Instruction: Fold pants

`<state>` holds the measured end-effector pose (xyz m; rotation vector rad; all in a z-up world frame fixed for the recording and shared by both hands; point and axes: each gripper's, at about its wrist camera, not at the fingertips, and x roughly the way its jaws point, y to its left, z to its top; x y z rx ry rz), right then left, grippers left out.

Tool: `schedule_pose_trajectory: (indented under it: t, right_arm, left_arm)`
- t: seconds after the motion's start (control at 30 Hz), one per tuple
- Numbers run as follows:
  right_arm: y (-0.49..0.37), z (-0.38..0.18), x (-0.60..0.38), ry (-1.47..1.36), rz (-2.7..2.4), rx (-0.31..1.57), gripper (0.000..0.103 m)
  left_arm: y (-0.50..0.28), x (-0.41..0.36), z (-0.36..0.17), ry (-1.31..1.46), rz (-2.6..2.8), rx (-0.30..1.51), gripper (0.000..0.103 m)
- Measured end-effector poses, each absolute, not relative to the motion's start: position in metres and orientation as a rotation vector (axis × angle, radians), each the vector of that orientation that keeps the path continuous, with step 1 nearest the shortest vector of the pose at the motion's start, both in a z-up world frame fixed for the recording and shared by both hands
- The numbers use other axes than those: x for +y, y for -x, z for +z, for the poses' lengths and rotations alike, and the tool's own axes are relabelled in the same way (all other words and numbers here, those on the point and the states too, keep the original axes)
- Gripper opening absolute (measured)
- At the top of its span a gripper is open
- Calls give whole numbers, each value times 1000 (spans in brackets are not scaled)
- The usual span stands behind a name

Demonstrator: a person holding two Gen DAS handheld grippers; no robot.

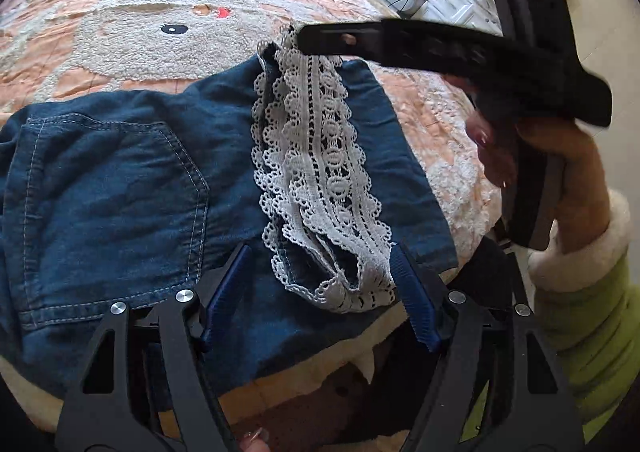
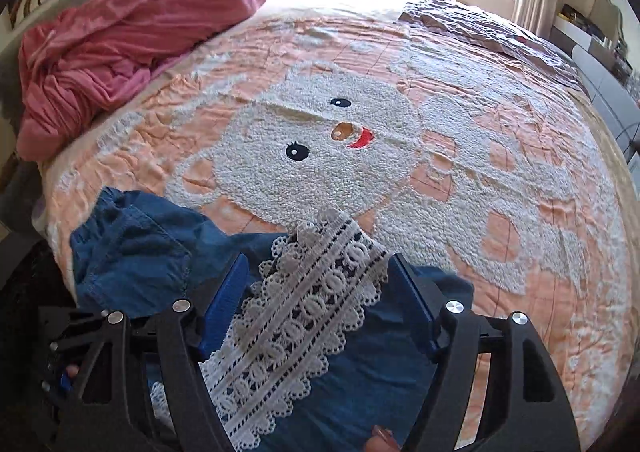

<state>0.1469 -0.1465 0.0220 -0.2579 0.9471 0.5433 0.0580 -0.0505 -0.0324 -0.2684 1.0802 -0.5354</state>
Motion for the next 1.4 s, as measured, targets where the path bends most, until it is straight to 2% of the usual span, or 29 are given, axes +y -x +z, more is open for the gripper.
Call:
schedule_pose_trajectory:
  t: [0.1, 0.17, 0.2, 0.23, 0.33, 0.53, 0.73, 0.87, 0.9, 0.93, 1.17, 1.2, 1.3, 1.4]
  right_arm:
    - [-166, 4, -125, 368, 487, 979, 69]
    - [-174, -10, -122, 395, 479, 1022, 48]
    - [-175, -17, -120, 404, 498, 1043, 33]
    - [-175, -21, -119, 404, 515, 1056, 25]
    - [-171, -20, -128, 364, 519, 1030, 17]
    - [-157, 15, -144, 200, 597, 965, 16]
    - [-152, 10, -113, 295, 580, 950, 17]
    - [-154, -10, -104, 283, 605, 984, 31]
    - [-153, -6, -108, 250, 620, 972, 38]
    - [-152, -1, -113, 214, 637, 959, 39]
    - [-146, 34, -164, 55, 643, 875, 40]
    - [-146, 32, -166, 55, 650, 883, 39]
    - [-144, 18, -160, 93, 700, 931, 29]
    - [-144, -8, -143, 165, 738, 1019, 28]
  left_arm:
    - [-60, -60, -35, 241, -515, 1084, 51]
    - [-61, -63, -36, 222, -504, 1078, 44]
    - [-61, -64, -37, 217, -506, 1081, 35]
    - [-61, -66, -38, 206, -509, 1083, 29]
    - [-61, -67, -38, 185, -514, 1066, 18]
    - [-51, -64, -32, 181, -531, 1047, 15]
    - [-35, -66, -30, 124, -493, 1014, 15]
    - [-30, -65, -39, 135, -490, 1042, 18]
    - [-30, -63, -38, 141, -491, 1043, 20]
    - [-29, -62, -38, 140, -493, 1041, 21]
    - [-23, -57, -35, 143, -497, 1036, 31]
    - [-19, -55, -33, 136, -491, 1028, 32]
    - [-10, -52, -22, 130, -472, 994, 33]
    - [-4, -56, -6, 100, -474, 946, 33]
